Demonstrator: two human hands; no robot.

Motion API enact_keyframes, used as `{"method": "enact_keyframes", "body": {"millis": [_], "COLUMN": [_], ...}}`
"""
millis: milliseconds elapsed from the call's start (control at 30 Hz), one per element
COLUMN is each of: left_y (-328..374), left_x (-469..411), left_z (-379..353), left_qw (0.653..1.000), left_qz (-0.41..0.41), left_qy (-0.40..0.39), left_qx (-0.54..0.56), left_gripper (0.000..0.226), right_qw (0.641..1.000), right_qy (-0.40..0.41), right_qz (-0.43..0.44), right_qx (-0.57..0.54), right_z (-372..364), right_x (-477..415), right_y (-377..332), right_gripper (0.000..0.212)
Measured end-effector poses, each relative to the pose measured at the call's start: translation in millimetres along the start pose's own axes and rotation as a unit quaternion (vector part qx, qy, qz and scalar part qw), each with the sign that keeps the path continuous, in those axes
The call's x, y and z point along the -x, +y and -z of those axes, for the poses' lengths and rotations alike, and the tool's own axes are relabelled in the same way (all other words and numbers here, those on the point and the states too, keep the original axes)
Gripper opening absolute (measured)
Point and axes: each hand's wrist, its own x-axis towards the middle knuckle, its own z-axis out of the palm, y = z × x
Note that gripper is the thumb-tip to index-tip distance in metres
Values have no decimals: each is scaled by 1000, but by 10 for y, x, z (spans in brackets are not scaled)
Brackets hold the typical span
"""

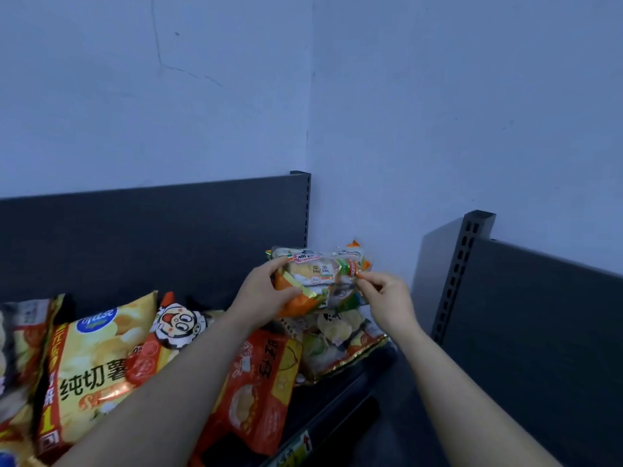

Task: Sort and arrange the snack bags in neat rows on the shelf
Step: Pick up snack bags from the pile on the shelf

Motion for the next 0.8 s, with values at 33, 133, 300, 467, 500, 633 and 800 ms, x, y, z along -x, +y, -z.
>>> {"method": "enact_keyframes", "body": {"millis": [33, 133, 300, 467, 500, 633, 800], "left_y": [-56, -288, -554, -463, -428, -429, -602], "left_x": [-97, -367, -529, -409, -359, -123, 210], "left_z": [-12, -66, -145, 74, 156, 450, 688], "left_qw": [1000, 996, 954, 950, 948, 900, 838], "left_qz": [-1, -2, 2, -33, -31, 18, 79], "left_qy": [5, -1, -90, -66, -68, -92, -147], "left_qx": [-13, -92, -286, -304, -311, -425, -519], "left_gripper": [67, 65, 53, 52, 57, 95, 115], "right_qw": [1000, 996, 971, 975, 973, 973, 958], "right_qy": [-4, -53, -152, -112, -102, -86, -245], "right_qz": [4, 5, -71, -26, -14, 32, -39], "right_qx": [1, 72, 169, 192, 206, 210, 142], "right_z": [-82, -351, -603, -606, -607, -651, -793], "right_x": [-83, -288, -322, -148, -99, 142, 501], "right_y": [50, 281, 649, 547, 501, 279, 24], "right_gripper": [22, 25, 47, 57, 57, 60, 59]}}
